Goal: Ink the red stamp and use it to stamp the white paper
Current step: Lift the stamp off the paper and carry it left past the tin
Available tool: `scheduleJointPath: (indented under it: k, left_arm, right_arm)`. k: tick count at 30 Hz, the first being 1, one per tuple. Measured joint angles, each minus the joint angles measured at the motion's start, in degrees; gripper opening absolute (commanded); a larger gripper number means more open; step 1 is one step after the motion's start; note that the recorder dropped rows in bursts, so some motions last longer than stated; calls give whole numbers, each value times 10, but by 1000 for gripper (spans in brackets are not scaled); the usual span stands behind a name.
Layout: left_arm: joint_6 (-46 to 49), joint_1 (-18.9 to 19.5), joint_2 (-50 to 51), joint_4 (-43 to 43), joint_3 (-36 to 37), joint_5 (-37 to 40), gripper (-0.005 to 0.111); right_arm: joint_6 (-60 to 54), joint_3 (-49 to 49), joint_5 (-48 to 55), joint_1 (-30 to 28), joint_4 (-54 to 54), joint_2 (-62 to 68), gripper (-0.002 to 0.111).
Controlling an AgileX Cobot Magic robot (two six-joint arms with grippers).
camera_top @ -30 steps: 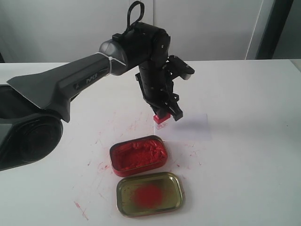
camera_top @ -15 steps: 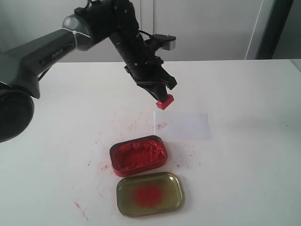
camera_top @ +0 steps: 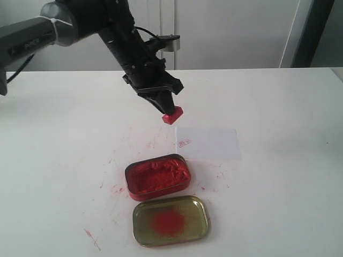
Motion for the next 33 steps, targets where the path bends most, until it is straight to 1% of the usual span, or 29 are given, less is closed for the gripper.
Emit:
scheduleJointPath:
  k: [6,12,13,17,22,24,26,30,33]
  left_arm:
    - [11,25,-79,10,114,-1,0]
    - [15,33,-172,20,251,-11,0]
    - [15,33,-190,23,279,-22,0]
    - [17,33,-234,23,353,-60,0]
    - [24,34,-273,19,429,-112,0]
    - [38,38,-285,-3,456,-133,0]
    - [63,47,-294,-43,481,-152,0]
    - [143,80,-303,-154,530,-171,0]
    - [198,108,-303,-210,560,-184,0]
  right_arm:
    - [1,0,0,0,0,0,0]
    - [1,0,0,0,0,0,0]
    - [1,0,0,0,0,0,0]
    - [1,0,0,0,0,0,0]
    - [1,0,0,0,0,0,0]
    - [1,0,0,0,0,0,0]
    - [1,0,0,0,0,0,0]
    - [1,0,0,0,0,0,0]
    - [1,0,0,0,0,0,0]
